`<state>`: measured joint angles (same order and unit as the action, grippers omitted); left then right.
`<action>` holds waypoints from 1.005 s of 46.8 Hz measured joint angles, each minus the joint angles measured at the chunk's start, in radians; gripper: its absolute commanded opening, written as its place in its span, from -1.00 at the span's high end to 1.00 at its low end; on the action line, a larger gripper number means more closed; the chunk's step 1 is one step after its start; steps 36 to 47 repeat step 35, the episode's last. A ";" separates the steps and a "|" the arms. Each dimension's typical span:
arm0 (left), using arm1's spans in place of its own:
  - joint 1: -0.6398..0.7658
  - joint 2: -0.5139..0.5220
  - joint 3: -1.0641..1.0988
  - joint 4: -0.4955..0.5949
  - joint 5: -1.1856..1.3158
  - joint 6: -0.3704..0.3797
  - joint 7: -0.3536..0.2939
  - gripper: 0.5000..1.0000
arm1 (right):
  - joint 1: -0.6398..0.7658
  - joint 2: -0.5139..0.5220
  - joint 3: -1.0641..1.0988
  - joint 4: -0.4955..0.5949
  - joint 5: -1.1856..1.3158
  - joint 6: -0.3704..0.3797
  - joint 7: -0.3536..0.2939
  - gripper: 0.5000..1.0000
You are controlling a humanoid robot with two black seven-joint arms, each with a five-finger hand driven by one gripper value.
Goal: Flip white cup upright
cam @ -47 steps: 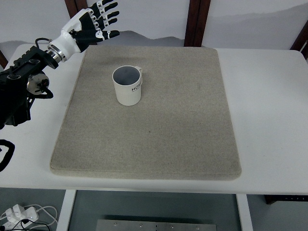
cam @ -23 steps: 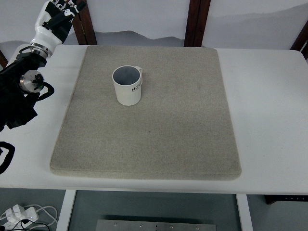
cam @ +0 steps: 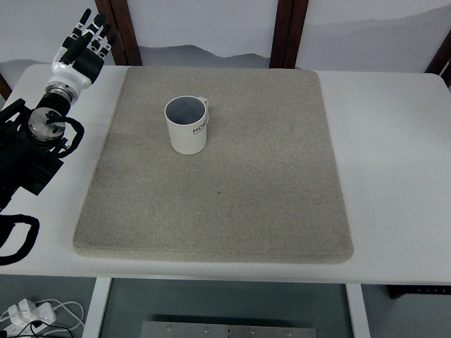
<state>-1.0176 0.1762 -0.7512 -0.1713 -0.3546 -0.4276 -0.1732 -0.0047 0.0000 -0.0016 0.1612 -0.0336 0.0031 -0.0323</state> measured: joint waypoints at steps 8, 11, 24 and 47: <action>0.015 -0.030 -0.086 -0.004 -0.005 0.045 0.016 -0.99 | 0.000 0.000 0.000 0.000 0.000 0.000 0.000 -0.81; 0.022 -0.032 -0.108 -0.007 -0.017 0.043 0.016 -0.99 | 0.000 0.000 0.000 0.000 0.000 0.000 0.000 -0.81; 0.024 -0.051 -0.121 -0.009 -0.021 0.036 -0.003 -0.99 | 0.000 0.000 0.000 0.000 0.000 0.000 0.000 -0.81; 0.016 -0.052 -0.123 -0.013 -0.021 0.035 -0.006 -0.99 | -0.003 0.000 -0.001 -0.001 0.000 0.000 0.000 -0.81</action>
